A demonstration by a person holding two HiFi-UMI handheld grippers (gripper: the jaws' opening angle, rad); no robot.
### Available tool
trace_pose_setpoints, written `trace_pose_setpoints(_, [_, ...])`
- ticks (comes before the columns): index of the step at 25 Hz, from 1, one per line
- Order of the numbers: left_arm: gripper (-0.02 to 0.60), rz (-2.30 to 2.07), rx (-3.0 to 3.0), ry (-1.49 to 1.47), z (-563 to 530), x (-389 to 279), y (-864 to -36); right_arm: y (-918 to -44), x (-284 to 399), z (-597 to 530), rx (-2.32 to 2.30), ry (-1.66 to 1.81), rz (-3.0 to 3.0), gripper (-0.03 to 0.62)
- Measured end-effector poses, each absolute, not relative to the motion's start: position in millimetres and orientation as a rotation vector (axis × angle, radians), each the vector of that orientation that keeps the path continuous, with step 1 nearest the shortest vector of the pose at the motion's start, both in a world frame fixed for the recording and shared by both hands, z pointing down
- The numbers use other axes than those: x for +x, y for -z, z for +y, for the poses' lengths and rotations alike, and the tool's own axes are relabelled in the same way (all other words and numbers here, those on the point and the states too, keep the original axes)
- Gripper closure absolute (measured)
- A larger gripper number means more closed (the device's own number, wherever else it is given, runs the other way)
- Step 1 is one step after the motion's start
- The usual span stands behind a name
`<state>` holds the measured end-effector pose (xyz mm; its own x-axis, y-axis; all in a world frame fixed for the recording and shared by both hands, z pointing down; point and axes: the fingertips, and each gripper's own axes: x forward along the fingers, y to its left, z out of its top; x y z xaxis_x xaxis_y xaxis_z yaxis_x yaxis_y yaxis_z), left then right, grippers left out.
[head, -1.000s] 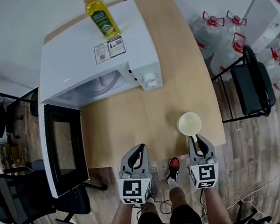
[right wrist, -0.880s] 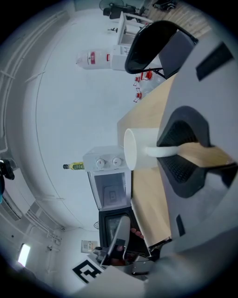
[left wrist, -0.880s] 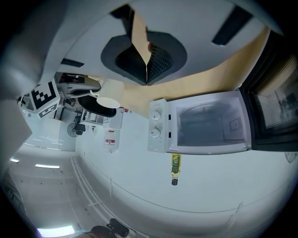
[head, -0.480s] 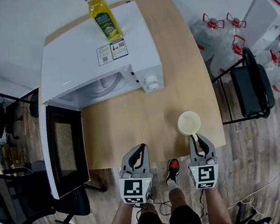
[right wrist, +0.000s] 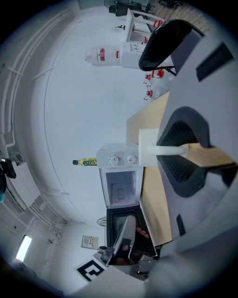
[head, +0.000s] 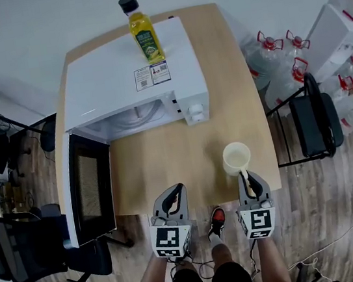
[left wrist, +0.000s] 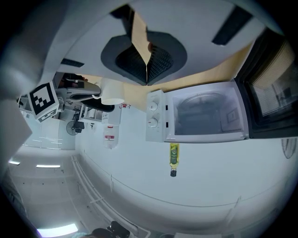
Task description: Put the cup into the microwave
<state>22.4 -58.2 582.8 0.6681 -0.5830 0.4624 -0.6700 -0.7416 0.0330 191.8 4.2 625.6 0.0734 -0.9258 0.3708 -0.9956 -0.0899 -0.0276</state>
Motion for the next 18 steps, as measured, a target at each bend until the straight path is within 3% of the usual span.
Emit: trace_pose_setpoints(18, [0.557,-1.208,2.755,-0.446,-65,1,-474,-496,169,-7,2.136,-0.192,-2.138,0.551])
